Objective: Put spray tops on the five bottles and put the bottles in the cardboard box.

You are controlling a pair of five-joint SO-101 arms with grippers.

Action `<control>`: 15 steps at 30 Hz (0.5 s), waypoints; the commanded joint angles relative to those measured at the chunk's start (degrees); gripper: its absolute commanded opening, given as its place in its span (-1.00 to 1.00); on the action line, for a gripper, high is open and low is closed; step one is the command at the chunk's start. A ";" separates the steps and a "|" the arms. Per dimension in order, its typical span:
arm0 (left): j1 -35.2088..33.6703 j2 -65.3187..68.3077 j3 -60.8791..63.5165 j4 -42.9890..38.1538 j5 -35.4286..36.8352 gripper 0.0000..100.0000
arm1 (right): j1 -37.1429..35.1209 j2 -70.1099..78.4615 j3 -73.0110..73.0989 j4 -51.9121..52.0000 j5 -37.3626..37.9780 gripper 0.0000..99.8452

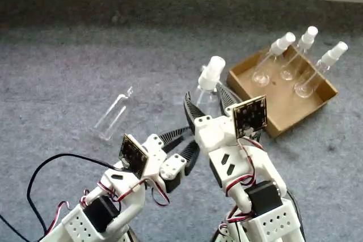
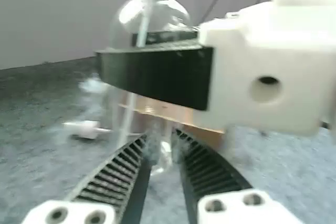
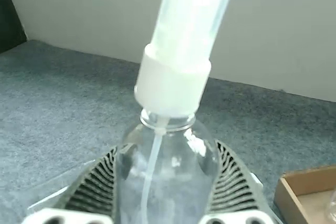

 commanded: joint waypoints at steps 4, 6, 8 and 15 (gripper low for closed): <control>4.18 0.13 1.10 2.20 0.26 -0.99 | -5.76 -1.19 -1.36 -3.74 -0.26 -0.94; 3.82 0.13 1.10 2.20 0.26 -0.99 | -7.43 -1.19 -1.45 -3.74 -0.26 -0.94; 2.86 0.13 1.10 2.20 0.18 -0.99 | -8.40 -1.19 -1.27 -3.56 -0.26 -0.94; -10.51 0.57 1.10 2.20 0.18 -0.99 | -8.75 -1.19 -1.27 -3.38 -0.26 -0.94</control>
